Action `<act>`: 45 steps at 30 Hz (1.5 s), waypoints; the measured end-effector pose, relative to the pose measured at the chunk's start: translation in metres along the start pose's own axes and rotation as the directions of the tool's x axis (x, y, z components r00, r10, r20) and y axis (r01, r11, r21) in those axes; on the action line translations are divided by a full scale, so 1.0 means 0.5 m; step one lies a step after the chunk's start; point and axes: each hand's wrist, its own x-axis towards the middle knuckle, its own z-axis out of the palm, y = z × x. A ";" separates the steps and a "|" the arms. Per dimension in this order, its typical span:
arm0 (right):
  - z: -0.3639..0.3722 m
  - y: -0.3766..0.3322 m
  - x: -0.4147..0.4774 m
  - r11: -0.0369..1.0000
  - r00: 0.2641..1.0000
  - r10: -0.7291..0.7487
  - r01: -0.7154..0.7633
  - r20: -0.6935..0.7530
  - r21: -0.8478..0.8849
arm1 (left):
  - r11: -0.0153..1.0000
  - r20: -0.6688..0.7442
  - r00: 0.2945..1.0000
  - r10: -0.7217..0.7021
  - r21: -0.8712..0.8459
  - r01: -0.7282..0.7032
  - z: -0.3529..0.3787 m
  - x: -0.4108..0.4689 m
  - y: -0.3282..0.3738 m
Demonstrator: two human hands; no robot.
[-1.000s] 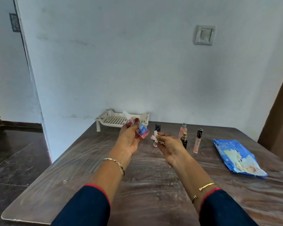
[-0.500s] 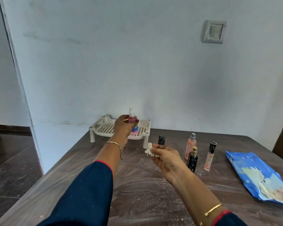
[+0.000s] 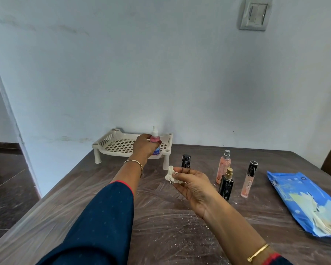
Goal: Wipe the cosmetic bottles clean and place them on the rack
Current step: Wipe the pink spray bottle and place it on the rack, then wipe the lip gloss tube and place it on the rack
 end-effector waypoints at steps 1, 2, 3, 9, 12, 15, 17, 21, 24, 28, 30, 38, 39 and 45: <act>-0.001 0.000 0.000 1.000 1.000 0.001 -0.001 -0.002 0.004 | 1.000 0.011 1.000 -0.003 0.025 0.002 -0.001 0.002 0.000; -0.002 -0.001 -0.001 1.000 1.000 0.001 -0.001 -0.004 0.008 | 0.999 0.031 1.000 -0.006 0.045 0.005 -0.002 0.003 0.002; -0.002 -0.001 -0.002 1.000 1.000 0.002 -0.001 -0.006 0.012 | 0.998 0.054 0.998 -0.013 0.060 0.010 -0.004 0.003 0.002; -0.007 -0.008 -0.027 1.000 1.000 -0.017 0.017 -0.024 0.021 | 0.993 -0.079 0.994 0.082 0.086 -0.075 -0.023 -0.027 0.029; -0.016 -0.015 -0.048 0.999 0.999 -0.026 0.027 -0.038 0.030 | 0.962 -0.235 0.933 0.273 0.087 -0.259 -0.032 -0.065 0.054; -0.025 -0.024 -0.069 0.999 0.998 -0.033 0.034 -0.055 0.034 | 0.927 -0.162 0.912 0.376 0.062 -0.371 -0.032 -0.099 0.086; -0.031 -0.032 -0.082 0.998 0.997 -0.041 0.043 -0.061 0.037 | 0.907 -0.069 0.904 0.421 0.045 -0.419 -0.033 -0.122 0.104; -0.045 -0.039 -0.102 0.998 0.995 -0.058 0.058 -0.083 0.006 | 0.886 0.174 0.891 0.419 0.138 -0.443 -0.028 -0.147 0.114; -0.060 -0.043 -0.115 0.997 0.993 -0.072 0.072 -0.094 0.000 | 0.871 0.429 0.861 0.273 0.270 -0.410 -0.023 -0.156 0.109; -0.074 -0.047 -0.126 0.997 0.992 -0.080 0.081 -0.093 0.012 | 0.887 0.583 0.793 0.178 0.254 -0.386 -0.027 -0.160 0.096; -0.079 -0.046 -0.127 0.996 0.993 -0.082 0.084 -0.090 0.015 | 0.904 0.584 0.792 0.181 0.218 -0.367 -0.028 -0.161 0.092; -0.091 -0.038 -0.120 0.996 0.991 -0.087 0.088 -0.102 0.003 | 0.915 0.576 0.787 0.221 0.157 -0.372 -0.012 -0.160 0.088; -0.091 -0.037 -0.120 0.996 0.991 -0.087 0.088 -0.102 0.000 | 0.916 0.574 0.785 0.232 0.143 -0.375 -0.009 -0.159 0.086; -0.093 -0.032 -0.119 0.996 0.990 -0.092 0.092 -0.105 -0.003 | 0.918 0.560 0.793 0.239 0.137 -0.372 0.000 -0.155 0.077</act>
